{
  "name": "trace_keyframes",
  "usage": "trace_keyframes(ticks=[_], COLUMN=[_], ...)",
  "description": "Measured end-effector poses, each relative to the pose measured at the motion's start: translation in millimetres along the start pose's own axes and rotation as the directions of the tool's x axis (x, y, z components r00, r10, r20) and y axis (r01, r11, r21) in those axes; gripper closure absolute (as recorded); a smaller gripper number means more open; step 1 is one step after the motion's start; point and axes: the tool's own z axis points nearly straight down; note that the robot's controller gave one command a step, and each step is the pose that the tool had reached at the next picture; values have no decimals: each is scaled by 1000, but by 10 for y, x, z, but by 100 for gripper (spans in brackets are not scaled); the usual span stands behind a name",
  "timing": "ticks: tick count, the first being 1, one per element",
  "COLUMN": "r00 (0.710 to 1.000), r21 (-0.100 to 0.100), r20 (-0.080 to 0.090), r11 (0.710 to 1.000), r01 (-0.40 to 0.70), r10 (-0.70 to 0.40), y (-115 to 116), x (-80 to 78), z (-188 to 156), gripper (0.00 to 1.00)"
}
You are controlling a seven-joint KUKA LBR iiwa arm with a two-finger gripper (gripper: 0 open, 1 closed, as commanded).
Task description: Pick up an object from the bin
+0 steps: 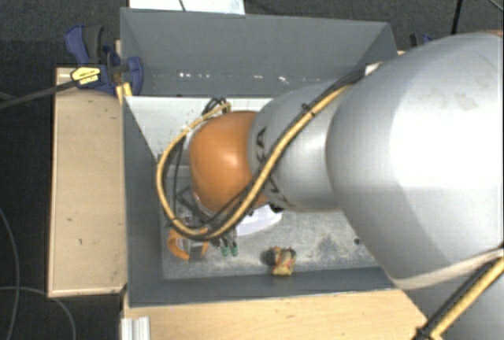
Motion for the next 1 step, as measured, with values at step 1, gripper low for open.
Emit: trace_keyframes(ticks=[1], r00=[1000], r21=[2], r20=[-2], r11=[1000], r01=[6], r10=[-6], y=[-10], x=[-375], z=[-1203], gripper=[100])
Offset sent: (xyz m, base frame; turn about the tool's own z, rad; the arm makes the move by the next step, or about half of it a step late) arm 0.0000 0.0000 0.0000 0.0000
